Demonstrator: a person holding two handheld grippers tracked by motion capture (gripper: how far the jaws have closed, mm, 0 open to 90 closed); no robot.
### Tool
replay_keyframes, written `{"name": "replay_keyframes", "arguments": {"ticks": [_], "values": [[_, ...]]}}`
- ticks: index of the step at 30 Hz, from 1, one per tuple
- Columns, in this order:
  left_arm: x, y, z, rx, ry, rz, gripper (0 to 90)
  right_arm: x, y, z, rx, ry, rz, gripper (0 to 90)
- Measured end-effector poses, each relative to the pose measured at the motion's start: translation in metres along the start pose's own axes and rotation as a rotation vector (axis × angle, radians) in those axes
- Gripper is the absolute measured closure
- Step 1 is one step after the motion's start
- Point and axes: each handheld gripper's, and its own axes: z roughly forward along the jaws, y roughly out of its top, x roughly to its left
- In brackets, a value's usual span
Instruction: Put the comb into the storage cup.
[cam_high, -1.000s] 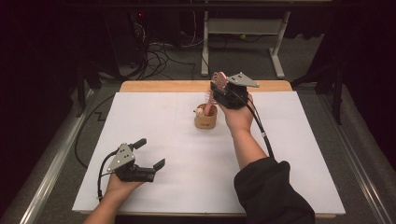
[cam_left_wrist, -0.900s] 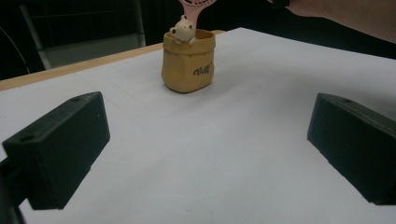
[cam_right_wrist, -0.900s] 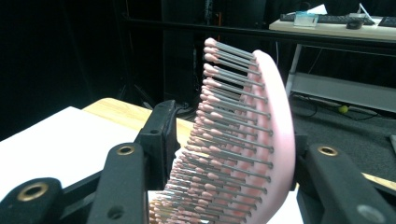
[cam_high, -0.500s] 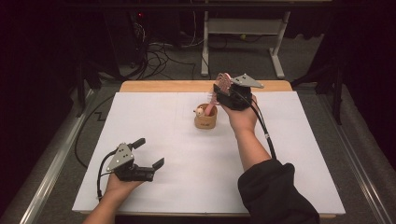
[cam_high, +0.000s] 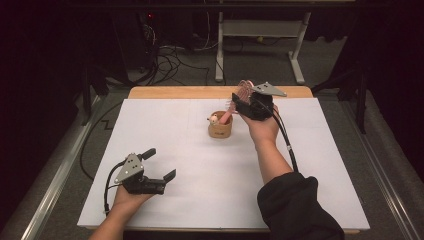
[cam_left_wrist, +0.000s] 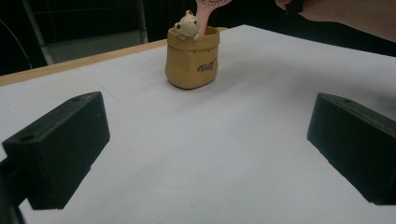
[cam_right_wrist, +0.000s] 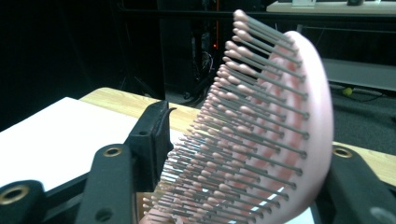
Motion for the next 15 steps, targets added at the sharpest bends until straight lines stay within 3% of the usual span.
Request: {"name": "replay_keyframes", "arguments": {"ticks": [15], "values": [[0.0032, 0.0001, 0.0003, 0.001, 0.012, -0.013, 0.0, -0.0082, -0.0055, -0.0043, 0.024, -0.017, 0.021, 39.6]]}}
